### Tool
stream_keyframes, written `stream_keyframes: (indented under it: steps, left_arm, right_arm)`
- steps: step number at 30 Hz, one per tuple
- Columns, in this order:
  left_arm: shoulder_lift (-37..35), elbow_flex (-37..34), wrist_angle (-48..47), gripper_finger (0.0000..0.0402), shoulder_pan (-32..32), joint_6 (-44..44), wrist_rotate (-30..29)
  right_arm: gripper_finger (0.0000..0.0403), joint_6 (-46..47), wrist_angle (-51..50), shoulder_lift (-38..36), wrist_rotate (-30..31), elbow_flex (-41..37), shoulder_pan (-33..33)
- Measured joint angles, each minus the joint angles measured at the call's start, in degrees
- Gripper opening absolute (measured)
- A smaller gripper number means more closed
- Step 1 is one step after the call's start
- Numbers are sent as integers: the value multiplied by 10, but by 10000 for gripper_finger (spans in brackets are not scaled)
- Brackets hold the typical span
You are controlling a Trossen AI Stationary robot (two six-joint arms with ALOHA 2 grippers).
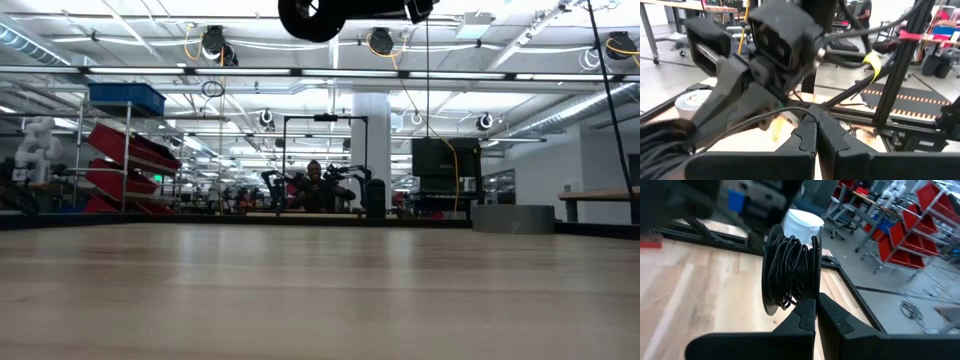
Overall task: Coil cords
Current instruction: Coil the black wire onto the spool
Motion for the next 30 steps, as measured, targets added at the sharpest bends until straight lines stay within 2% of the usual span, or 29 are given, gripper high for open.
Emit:
stream_keyframes:
  steps: [10, 16, 25, 30]
  left_arm:
    - [45, 0, -5, 2, 21, -1, 6]
    - [47, 0, -49, 2, 35, -31, 11]
    - [47, -1, -49, 2, 37, -42, 12]
    - [47, -1, -50, 2, 33, -60, 36]
  right_arm:
    - [0, 8, 2, 0, -11, 0, 0]
    - [0, 14, 1, 0, -18, -1, 0]
    - [0, 21, 2, 0, -23, -1, 0]
    - [0, 21, -1, 0, -22, -1, 0]
